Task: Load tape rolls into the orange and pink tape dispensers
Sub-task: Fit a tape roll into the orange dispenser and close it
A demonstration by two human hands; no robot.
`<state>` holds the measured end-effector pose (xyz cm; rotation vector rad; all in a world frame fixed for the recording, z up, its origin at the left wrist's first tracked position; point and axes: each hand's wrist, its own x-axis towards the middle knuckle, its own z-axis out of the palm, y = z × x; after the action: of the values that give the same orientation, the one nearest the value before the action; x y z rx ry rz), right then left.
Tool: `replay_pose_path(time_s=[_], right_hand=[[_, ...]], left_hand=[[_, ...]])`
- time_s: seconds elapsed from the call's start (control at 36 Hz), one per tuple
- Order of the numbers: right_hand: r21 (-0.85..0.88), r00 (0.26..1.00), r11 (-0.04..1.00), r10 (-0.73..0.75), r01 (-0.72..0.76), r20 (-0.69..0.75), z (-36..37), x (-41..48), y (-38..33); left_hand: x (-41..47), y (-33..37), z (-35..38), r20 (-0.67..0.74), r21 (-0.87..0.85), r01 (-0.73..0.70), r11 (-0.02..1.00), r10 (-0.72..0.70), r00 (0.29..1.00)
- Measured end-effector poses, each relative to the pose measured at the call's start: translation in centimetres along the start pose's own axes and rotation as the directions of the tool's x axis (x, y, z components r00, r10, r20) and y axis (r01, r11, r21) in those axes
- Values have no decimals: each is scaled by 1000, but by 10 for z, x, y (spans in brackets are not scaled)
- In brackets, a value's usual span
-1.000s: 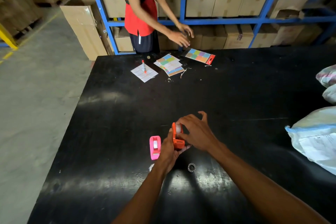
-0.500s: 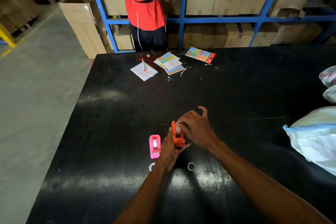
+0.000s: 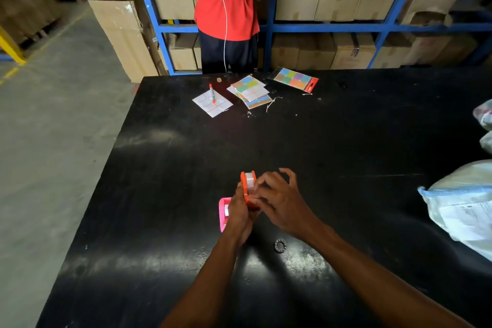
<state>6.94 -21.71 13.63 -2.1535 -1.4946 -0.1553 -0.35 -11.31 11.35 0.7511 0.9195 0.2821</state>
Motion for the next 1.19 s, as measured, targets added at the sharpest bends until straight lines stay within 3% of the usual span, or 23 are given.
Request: replay_pose_path(time_s=[0.33, 0.42, 0.5, 0.61, 0.83, 1.03, 1.19], right_hand=[[-33, 994, 998, 43, -46, -99, 23, -37, 2], [36, 980, 992, 129, -125, -152, 22, -38, 2], [156, 931, 943, 319, -294, -175, 17, -31, 4], [375, 841, 805, 531, -460, -107, 18, -19, 16], [432, 787, 661, 556, -613, 267, 26, -22, 27], [454, 800, 661, 531, -597, 279, 30, -23, 27], [383, 826, 732, 512, -563, 235, 27, -18, 23]], left_hand=[[9, -2, 6, -60, 80, 5, 997, 0, 998], [6, 5, 8, -48, 119, -1, 993, 7, 999], [3, 6, 9, -15, 127, 23, 992, -21, 1000], [3, 1, 3, 92, 215, -12, 976, -8, 996], [8, -4, 1, 75, 241, -5, 971, -13, 997], [12, -8, 2, 53, 235, -36, 971, 24, 998], [19, -6, 10, 97, 217, -18, 976, -3, 995]])
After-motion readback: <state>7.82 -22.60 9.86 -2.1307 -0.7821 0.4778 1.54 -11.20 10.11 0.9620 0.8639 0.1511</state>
